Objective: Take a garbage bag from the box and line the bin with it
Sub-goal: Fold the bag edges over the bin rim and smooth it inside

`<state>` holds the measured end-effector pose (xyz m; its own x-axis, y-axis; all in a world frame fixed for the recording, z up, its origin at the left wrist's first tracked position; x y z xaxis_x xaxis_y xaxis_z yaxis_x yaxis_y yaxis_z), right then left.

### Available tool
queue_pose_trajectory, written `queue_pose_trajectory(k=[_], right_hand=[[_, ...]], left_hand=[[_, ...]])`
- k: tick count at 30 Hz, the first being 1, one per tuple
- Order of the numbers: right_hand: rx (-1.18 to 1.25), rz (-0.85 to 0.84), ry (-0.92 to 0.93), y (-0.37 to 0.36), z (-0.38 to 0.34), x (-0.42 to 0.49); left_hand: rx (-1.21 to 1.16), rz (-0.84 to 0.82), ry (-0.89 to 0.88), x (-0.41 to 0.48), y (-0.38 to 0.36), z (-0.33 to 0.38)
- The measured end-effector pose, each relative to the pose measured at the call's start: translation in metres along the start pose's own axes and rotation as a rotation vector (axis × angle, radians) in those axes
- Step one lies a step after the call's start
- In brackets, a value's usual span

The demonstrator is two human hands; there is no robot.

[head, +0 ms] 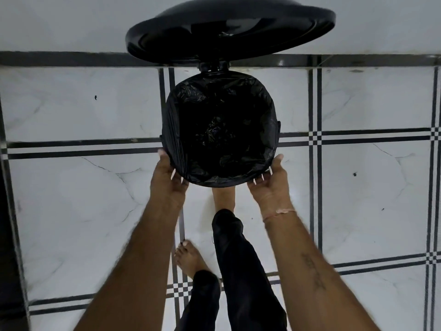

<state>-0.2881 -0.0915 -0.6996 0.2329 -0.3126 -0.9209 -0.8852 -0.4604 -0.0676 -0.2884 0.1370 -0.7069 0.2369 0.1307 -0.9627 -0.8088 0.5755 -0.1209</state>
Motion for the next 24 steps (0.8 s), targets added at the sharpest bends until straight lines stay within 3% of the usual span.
queue_pose_trajectory(k=[7,12,15,17,20,24], right_hand=[[-0.112,0.042,-0.010,-0.017,-0.034,0.025],[-0.164,-0.076,0.009,-0.025,-0.042,0.028],[-0.234,-0.053,0.029,-0.022,-0.050,0.028],[-0.249,0.000,0.079,-0.023,-0.057,0.031],[-0.490,0.084,0.361,-0.029,-0.066,0.028],[-1.005,0.056,0.957,-0.065,-0.078,0.006]], left_hand=[[0.038,0.078,0.052,0.010,-0.012,0.019],[0.175,0.183,-0.084,0.002,-0.005,0.021],[0.199,0.128,-0.125,-0.003,-0.005,0.022],[0.290,0.192,-0.157,0.002,-0.005,0.026],[0.337,0.318,-0.325,0.003,-0.010,0.039],[0.522,0.244,-0.604,-0.002,-0.044,0.059]])
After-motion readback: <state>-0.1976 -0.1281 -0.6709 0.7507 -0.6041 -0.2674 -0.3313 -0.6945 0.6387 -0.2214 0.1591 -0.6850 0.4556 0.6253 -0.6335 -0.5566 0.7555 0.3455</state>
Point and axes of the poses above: each hand's wrist, its own x-axis towards the middle knuckle, its own y-axis out of the back of the hand, z = x × y, the point moved 5 cm from there along x, towards the middle knuckle, and after that the axes turned 4 degrees about y, right-handed, at the moved point
